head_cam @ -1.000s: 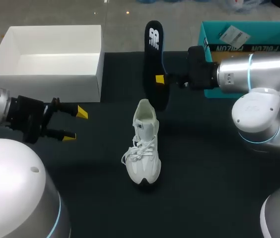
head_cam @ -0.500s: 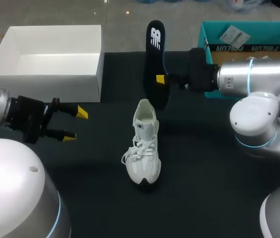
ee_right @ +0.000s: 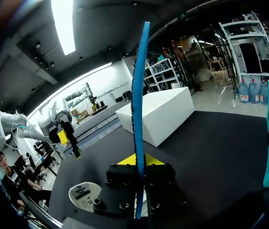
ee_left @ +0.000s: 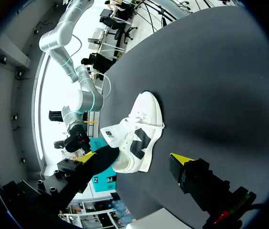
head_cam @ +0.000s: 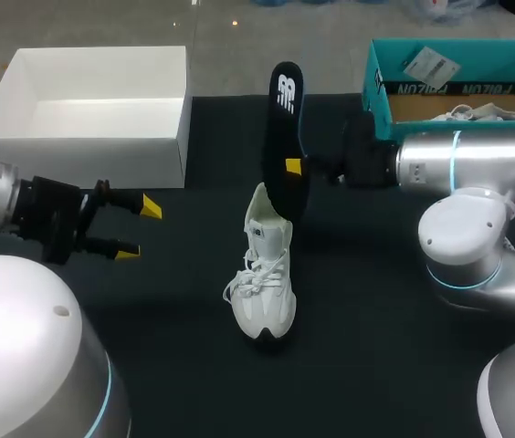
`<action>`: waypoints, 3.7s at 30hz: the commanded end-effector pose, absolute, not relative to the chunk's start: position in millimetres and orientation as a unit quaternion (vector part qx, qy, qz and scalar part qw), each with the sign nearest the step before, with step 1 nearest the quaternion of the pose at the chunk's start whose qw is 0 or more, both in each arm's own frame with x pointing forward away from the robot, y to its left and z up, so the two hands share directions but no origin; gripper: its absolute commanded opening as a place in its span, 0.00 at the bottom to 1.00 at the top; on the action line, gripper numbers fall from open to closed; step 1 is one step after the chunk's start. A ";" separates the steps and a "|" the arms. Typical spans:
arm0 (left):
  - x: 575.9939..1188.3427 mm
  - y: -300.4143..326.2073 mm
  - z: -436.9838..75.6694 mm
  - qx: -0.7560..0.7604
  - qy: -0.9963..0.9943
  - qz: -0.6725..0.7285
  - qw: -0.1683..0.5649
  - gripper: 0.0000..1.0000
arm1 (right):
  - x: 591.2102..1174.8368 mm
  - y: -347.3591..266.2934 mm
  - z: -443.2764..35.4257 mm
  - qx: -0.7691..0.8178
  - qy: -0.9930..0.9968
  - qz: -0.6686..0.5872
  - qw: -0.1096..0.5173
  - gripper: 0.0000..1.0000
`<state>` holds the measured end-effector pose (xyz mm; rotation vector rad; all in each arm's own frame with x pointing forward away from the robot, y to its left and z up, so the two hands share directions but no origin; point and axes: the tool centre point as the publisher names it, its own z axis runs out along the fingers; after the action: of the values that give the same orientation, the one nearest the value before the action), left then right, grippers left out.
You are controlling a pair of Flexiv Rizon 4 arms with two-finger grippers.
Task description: Take the shoe out of the shoebox, open the shoe tongue, remove and reinsert the insole, then place the shoe into the shoebox
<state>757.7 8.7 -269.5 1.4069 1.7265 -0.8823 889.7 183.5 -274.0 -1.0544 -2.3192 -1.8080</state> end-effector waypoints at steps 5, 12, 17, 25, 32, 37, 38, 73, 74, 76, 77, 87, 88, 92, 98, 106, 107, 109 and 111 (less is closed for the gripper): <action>757.4 8.2 -268.9 0.548 0.672 -0.341 0.363 1.00 | 893.9 184.3 -253.4 -0.328 -0.741 -0.586 -0.008 0.00; 757.4 8.2 -268.9 0.548 0.672 -0.341 0.363 1.00 | 894.1 182.1 -258.3 -0.331 -0.740 -0.586 -0.010 0.00; 757.4 8.2 -268.9 0.548 0.672 -0.341 0.363 1.00 | 884.3 181.4 -272.2 -0.339 -0.743 -0.577 -0.001 0.00; 757.4 8.2 -268.9 0.548 0.672 -0.341 0.363 1.00 | 884.6 181.0 -260.6 -0.335 -0.738 -0.586 -0.008 0.00; 757.4 8.2 -268.9 0.548 0.672 -0.341 0.363 1.00 | 888.3 178.4 -259.7 -0.337 -0.736 -0.586 -0.011 0.00; 757.4 8.2 -268.9 0.548 0.672 -0.341 0.363 1.00 | 876.3 180.1 -272.6 -0.345 -0.739 -0.578 0.003 0.00; 757.4 8.2 -268.9 0.548 0.672 -0.341 0.363 1.00 | 874.8 180.1 -273.9 -0.346 -0.739 -0.578 0.005 0.00; 757.4 8.2 -268.9 0.548 0.672 -0.341 0.363 1.00 | 882.4 261.4 -270.7 -0.297 -0.744 -0.595 0.062 0.00; 757.4 8.2 -268.9 0.548 0.672 -0.341 0.363 1.00 | 881.8 260.8 -272.5 -0.299 -0.744 -0.594 0.065 0.00; 757.4 8.2 -268.9 0.548 0.672 -0.341 0.363 1.00 | 878.6 259.8 -274.3 -0.302 -0.745 -0.592 0.067 0.00; 757.4 8.2 -268.9 0.548 0.672 -0.341 0.363 1.00 | 877.6 259.5 -274.4 -0.304 -0.744 -0.592 0.069 0.00; 757.4 8.2 -268.9 0.548 0.672 -0.341 0.363 1.00 | 881.3 257.1 -270.1 -0.304 -0.743 -0.593 0.064 0.00; 757.4 8.2 -268.9 0.548 0.672 -0.341 0.363 1.00 | 882.2 258.1 -268.0 -0.302 -0.742 -0.595 0.063 0.00; 757.4 8.2 -268.9 0.548 0.672 -0.341 0.363 1.00 | 891.7 263.5 -260.1 -0.294 -0.741 -0.601 0.058 0.00; 757.4 8.2 -268.9 0.548 0.672 -0.341 0.363 1.00 | 902.6 273.6 -258.2 -0.287 -0.743 -0.602 0.057 0.00; 757.4 8.2 -268.9 0.548 0.672 -0.341 0.363 1.00 | 898.9 278.4 -262.2 -0.295 -0.738 -0.603 0.070 0.00; 757.4 8.2 -268.9 0.548 0.672 -0.341 0.363 1.00 | 897.7 277.5 -263.7 -0.296 -0.737 -0.603 0.070 0.00; 757.4 8.2 -268.9 0.548 0.672 -0.341 0.363 1.00 | 894.5 275.0 -267.2 -0.300 -0.738 -0.600 0.072 0.00; 757.4 8.2 -268.9 0.548 0.672 -0.341 0.363 1.00 | 892.2 271.1 -271.5 -0.306 -0.737 -0.598 0.073 0.00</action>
<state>757.8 8.8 -269.4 1.4070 1.7264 -0.8825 898.0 273.4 -267.9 -0.9028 -2.2151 -1.7921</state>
